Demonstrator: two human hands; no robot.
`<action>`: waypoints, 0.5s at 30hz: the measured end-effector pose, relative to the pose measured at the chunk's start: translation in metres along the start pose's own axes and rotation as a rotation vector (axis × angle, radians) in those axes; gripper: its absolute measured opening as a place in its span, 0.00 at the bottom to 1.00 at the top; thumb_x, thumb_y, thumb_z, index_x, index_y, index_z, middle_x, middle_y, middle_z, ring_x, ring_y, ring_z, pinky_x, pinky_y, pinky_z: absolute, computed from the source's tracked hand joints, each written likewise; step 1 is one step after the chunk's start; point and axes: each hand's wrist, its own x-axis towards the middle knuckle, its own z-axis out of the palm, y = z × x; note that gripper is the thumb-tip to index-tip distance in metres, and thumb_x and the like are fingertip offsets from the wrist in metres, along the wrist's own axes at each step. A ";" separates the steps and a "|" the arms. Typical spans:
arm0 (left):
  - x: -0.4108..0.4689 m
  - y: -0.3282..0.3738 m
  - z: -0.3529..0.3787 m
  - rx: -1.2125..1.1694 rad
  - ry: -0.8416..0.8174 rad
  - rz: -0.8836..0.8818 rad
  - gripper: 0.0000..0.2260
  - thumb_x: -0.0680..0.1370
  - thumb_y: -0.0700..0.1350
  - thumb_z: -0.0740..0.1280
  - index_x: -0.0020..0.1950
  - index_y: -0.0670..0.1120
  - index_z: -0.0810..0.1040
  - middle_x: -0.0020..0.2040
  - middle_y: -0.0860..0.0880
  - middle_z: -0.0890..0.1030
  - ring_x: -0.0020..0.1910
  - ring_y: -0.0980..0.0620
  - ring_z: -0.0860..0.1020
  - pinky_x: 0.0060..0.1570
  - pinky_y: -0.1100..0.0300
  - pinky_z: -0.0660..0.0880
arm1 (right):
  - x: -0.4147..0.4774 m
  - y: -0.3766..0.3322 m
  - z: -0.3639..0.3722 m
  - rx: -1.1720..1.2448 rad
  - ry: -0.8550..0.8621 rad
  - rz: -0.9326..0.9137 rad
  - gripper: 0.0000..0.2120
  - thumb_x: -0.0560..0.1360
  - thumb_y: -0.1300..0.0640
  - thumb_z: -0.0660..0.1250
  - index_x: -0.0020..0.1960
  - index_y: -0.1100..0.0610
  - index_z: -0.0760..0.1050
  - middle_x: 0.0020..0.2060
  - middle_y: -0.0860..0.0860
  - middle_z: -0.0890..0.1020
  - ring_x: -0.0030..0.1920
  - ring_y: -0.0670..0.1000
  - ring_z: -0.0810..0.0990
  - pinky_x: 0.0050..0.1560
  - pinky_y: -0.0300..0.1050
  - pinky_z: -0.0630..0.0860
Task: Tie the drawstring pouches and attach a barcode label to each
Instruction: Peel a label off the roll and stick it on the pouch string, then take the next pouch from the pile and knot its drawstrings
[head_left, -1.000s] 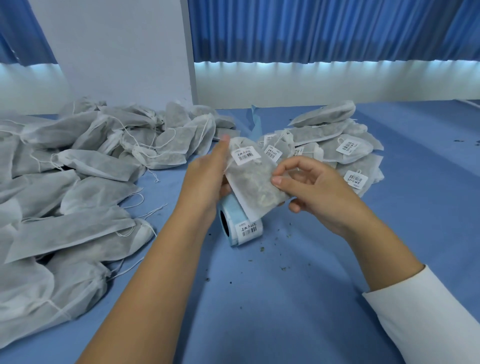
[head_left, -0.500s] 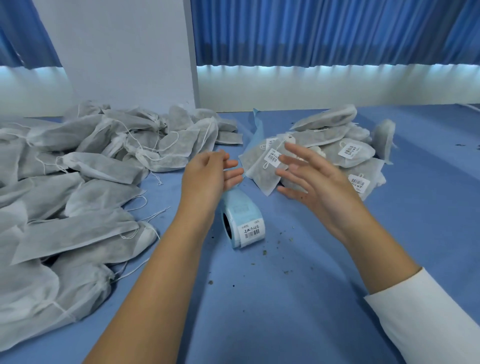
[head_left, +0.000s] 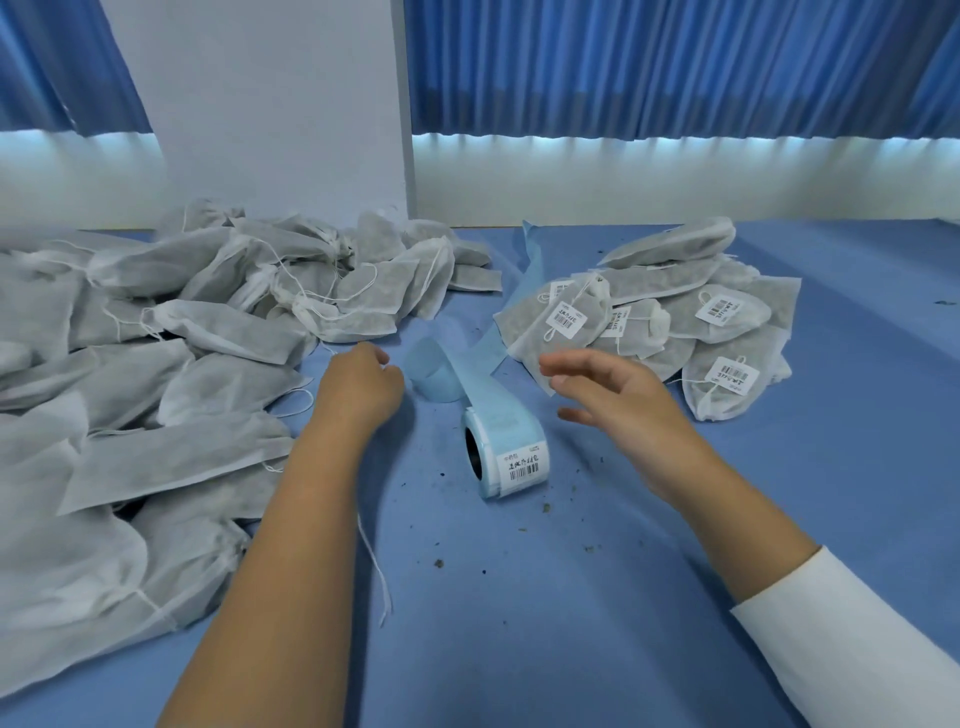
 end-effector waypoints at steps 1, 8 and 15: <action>0.003 -0.003 0.000 0.019 -0.021 -0.010 0.18 0.82 0.42 0.58 0.72 0.42 0.71 0.69 0.40 0.74 0.67 0.41 0.72 0.61 0.53 0.69 | 0.002 0.002 0.003 -0.031 0.006 -0.001 0.11 0.78 0.63 0.66 0.52 0.49 0.82 0.49 0.42 0.85 0.50 0.38 0.81 0.55 0.43 0.80; 0.019 -0.014 0.006 0.187 -0.010 0.075 0.16 0.84 0.43 0.56 0.69 0.43 0.74 0.77 0.42 0.62 0.72 0.40 0.64 0.68 0.50 0.65 | 0.010 0.019 0.018 -0.181 -0.015 -0.012 0.12 0.80 0.62 0.62 0.52 0.51 0.83 0.47 0.39 0.83 0.50 0.35 0.79 0.60 0.43 0.76; 0.022 -0.011 0.017 0.328 -0.073 0.103 0.14 0.84 0.45 0.50 0.61 0.45 0.73 0.82 0.51 0.49 0.72 0.39 0.60 0.61 0.45 0.66 | 0.014 0.028 0.019 -0.269 -0.044 -0.005 0.14 0.81 0.62 0.58 0.56 0.53 0.82 0.51 0.44 0.84 0.53 0.39 0.80 0.60 0.41 0.74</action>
